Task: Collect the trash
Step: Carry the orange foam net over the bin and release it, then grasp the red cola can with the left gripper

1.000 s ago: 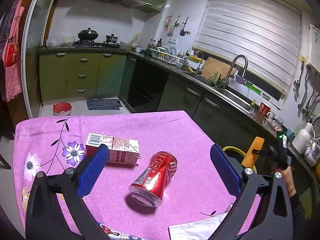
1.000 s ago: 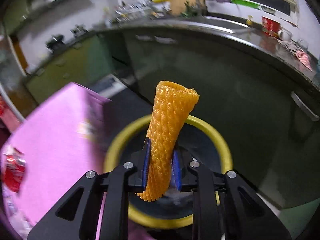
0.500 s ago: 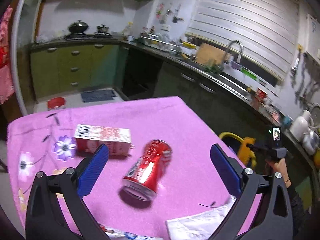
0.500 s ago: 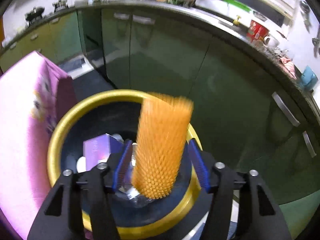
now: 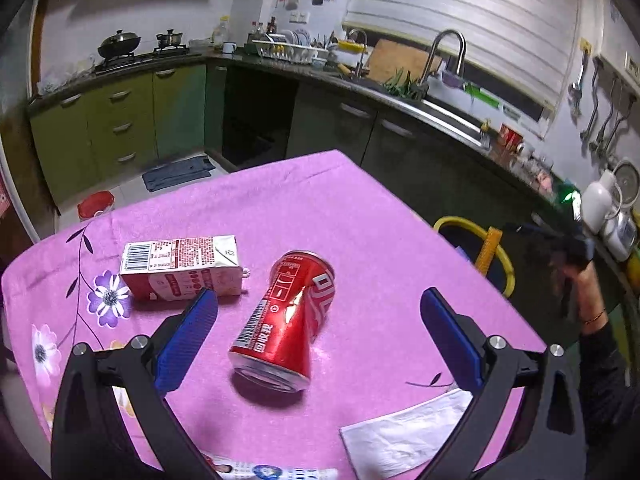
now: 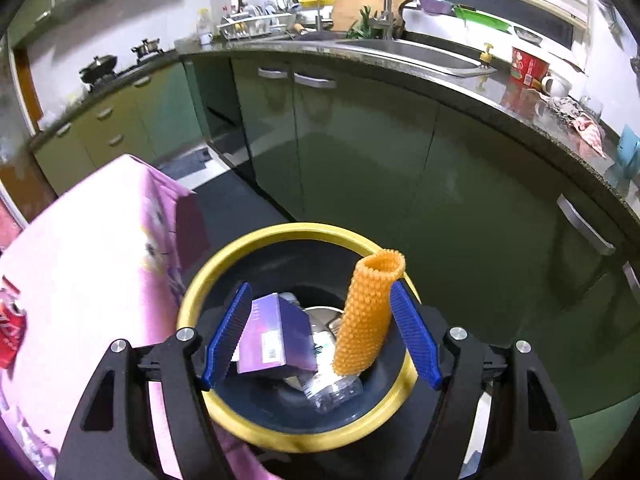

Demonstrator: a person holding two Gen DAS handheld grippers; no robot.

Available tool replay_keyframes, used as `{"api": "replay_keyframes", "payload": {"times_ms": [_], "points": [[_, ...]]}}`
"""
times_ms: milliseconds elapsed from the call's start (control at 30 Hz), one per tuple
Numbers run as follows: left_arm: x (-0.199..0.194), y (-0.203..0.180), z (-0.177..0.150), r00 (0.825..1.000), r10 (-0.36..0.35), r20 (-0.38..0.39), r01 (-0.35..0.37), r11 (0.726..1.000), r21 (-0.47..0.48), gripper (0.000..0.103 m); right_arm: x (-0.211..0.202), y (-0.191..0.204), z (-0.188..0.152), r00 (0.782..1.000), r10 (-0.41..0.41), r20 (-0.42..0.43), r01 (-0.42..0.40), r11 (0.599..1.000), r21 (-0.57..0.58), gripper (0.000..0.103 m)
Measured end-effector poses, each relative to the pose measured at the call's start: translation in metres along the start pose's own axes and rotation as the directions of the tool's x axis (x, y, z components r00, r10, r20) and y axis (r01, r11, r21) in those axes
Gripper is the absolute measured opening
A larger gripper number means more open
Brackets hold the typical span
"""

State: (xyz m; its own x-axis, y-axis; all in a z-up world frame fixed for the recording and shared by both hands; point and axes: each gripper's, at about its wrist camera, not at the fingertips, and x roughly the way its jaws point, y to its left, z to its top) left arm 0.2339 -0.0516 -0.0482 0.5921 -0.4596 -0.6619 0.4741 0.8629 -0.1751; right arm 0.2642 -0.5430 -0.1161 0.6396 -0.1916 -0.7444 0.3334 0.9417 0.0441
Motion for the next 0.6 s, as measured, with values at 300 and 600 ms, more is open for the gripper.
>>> {"api": "replay_keyframes", "payload": {"times_ms": [300, 600], "points": [[0.026, 0.006, -0.001, 0.995, -0.017, -0.101, 0.022, 0.998, 0.053, 0.097, -0.038, 0.007, -0.006, 0.998, 0.032, 0.052, -0.033, 0.999, 0.003, 0.072], [0.056, 0.0, -0.001, 0.976, -0.003, -0.216, 0.027, 0.994, 0.108, 0.097, -0.044, 0.024, -0.016, 0.996, 0.08, 0.035, -0.079, 0.996, -0.036, 0.074]]}}
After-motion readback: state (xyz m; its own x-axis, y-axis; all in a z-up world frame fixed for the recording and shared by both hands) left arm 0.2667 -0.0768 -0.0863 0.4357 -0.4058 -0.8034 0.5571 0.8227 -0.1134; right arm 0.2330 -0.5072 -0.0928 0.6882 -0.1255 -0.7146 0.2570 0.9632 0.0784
